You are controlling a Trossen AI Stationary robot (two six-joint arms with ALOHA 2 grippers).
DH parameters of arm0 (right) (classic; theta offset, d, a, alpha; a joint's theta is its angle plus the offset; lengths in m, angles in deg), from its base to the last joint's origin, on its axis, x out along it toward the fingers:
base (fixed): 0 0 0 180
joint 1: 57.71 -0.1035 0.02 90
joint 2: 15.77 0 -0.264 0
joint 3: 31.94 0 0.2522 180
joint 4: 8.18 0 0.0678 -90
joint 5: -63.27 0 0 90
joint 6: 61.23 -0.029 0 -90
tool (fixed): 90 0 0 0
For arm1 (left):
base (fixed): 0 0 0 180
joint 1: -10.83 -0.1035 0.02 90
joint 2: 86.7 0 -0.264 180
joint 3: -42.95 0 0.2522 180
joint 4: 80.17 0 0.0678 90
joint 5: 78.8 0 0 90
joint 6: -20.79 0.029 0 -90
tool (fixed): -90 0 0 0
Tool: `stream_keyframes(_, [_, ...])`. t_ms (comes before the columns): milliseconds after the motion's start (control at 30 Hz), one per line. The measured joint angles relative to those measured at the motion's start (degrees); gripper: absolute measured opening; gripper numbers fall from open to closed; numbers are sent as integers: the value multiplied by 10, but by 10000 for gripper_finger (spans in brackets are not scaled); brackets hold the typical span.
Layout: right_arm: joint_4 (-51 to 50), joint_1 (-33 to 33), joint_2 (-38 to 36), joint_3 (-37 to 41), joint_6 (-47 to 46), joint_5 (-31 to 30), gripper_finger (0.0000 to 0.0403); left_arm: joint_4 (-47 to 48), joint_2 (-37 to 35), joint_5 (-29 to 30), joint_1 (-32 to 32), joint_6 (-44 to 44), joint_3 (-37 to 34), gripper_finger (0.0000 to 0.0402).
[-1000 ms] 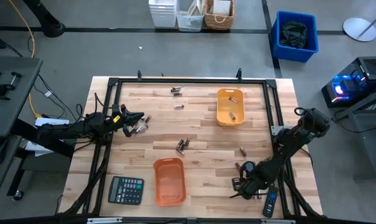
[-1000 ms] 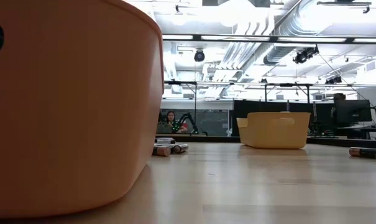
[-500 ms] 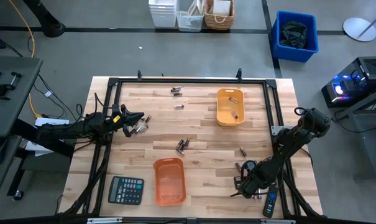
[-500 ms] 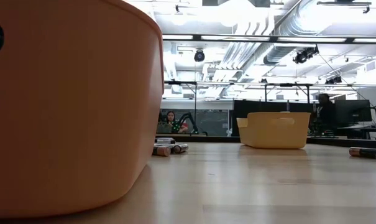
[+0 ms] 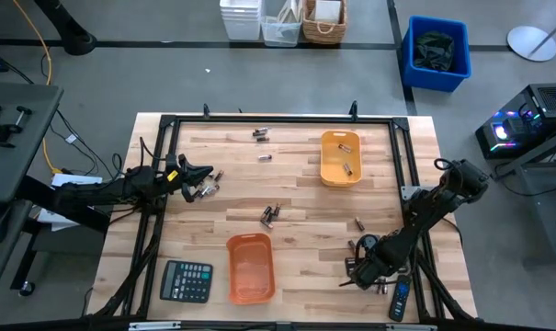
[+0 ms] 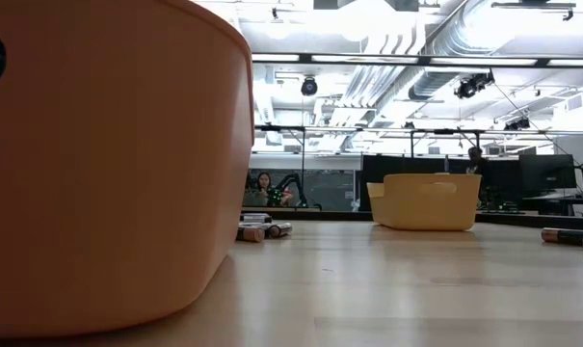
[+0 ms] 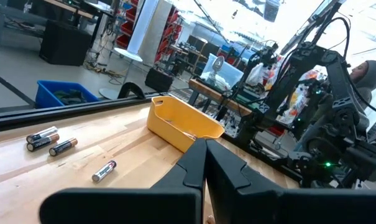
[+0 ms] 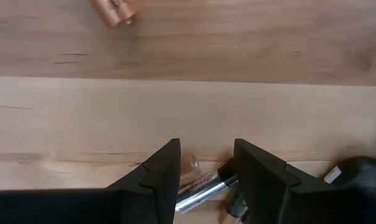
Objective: Sort batteries
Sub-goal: Put the silver battery into the yellow bin
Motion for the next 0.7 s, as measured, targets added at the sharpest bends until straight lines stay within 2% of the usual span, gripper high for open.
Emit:
stream_keyframes(267, [-53, 7, -26, -24, 9, -33, 145, 0, 0, 0, 0, 0, 0, 1])
stream_keyframes(400, [-53, -11, -40, -53, -7, 2, 145, 0, 0, 0, 0, 0, 0, 1])
stream_keyframes(533, [-25, -27, -21, -61, -17, 32, 145, 0, 0, 0, 0, 0, 0, 1])
stream_keyframes(700, [-38, -15, 6, -57, -16, 20, 145, 0, 0, 0, 0, 0, 0, 1])
